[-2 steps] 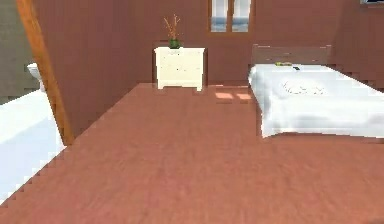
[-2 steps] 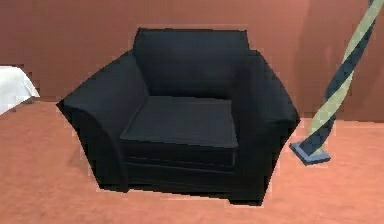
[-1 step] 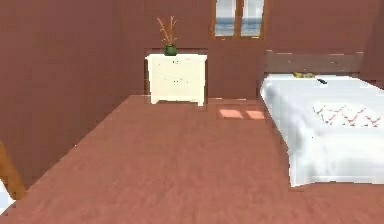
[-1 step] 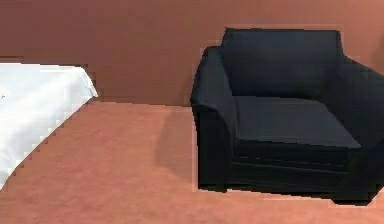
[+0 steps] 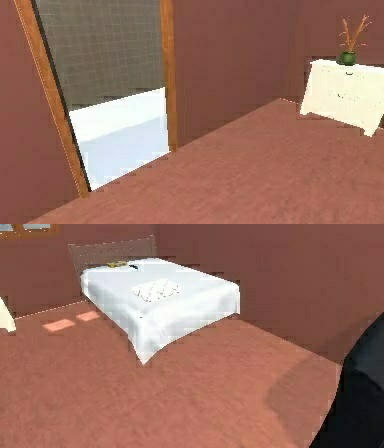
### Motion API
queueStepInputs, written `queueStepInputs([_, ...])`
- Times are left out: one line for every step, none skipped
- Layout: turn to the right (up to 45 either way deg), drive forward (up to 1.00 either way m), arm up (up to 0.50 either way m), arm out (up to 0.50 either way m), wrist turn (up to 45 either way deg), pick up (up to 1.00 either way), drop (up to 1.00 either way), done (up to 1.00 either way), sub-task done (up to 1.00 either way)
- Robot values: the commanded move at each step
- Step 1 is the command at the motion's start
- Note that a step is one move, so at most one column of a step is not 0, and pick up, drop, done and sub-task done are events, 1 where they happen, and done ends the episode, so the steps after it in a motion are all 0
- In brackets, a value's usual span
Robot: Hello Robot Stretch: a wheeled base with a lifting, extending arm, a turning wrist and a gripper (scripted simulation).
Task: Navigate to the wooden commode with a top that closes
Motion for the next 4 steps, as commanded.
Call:
queueStepInputs([0.0, 1.00, 0.00, 0.00, 0.0, 0.00, 0.00, 0.00, 0.00])
queueStepInputs([-9.0, 0.00, 0.00, 0.00, 0.0, 0.00, 0.00, 0.00, 0.00])
queueStepInputs([0.0, 0.15, 0.00, 0.00, 0.0, 0.00, 0.00, 0.00, 0.00])
queueStepInputs([-36.0, 0.00, 0.00, 0.00, 0.0, 0.00, 0.00, 0.00, 0.00])
